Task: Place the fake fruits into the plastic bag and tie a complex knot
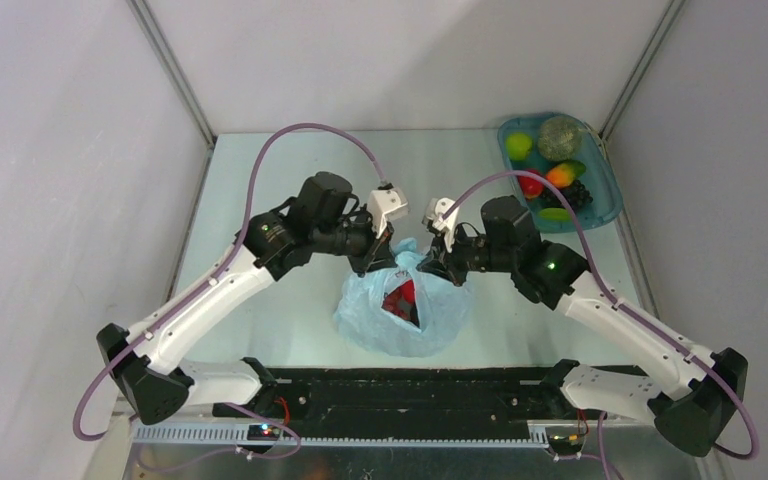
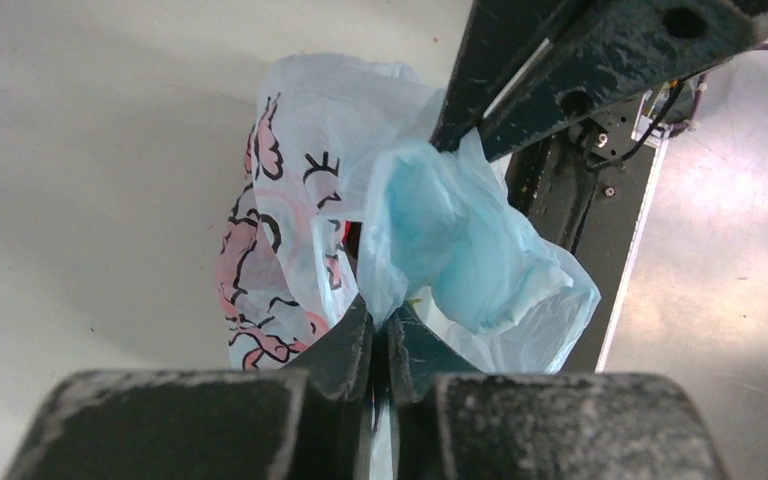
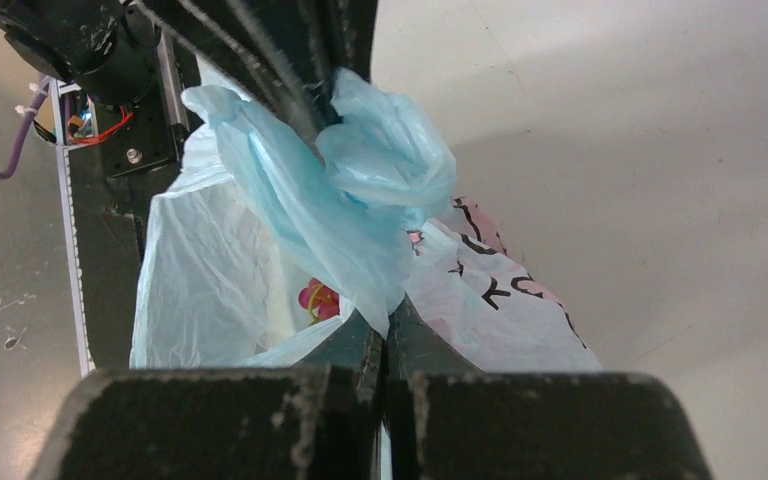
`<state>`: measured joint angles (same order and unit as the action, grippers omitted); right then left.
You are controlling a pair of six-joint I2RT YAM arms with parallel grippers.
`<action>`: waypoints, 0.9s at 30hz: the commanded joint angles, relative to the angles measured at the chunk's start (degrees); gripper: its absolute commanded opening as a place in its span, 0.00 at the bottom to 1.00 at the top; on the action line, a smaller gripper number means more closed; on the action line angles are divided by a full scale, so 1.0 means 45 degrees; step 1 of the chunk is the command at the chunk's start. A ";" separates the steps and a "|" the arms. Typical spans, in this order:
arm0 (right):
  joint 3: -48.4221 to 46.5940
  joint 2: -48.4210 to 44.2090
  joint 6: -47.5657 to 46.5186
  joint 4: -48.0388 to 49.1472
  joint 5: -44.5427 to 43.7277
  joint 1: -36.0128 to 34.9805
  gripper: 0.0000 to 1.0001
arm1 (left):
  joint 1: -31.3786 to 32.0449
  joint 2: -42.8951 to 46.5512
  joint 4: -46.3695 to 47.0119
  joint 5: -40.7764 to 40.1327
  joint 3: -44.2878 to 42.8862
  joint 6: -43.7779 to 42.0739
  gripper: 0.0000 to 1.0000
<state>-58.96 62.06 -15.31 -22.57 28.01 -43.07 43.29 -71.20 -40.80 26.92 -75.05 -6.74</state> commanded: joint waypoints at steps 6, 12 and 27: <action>-0.0899 0.0237 0.0593 0.0252 -0.0558 -0.0008 0.00 | 0.0512 0.0192 -0.0702 -0.0676 -0.0847 -0.0810 0.25; -0.1104 0.0494 0.0689 0.0132 -0.0648 -0.0049 0.00 | 0.0738 0.0035 -0.0844 -0.0699 -0.1091 -0.0818 0.45; -0.1199 0.0597 0.0658 0.0161 -0.0438 -0.0419 0.00 | 0.0876 0.0130 -0.0471 -0.0296 -0.1105 -0.0619 0.70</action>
<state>-61.65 64.73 -12.49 -22.50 25.71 -44.12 46.83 -71.22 -44.47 24.32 -77.84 -9.47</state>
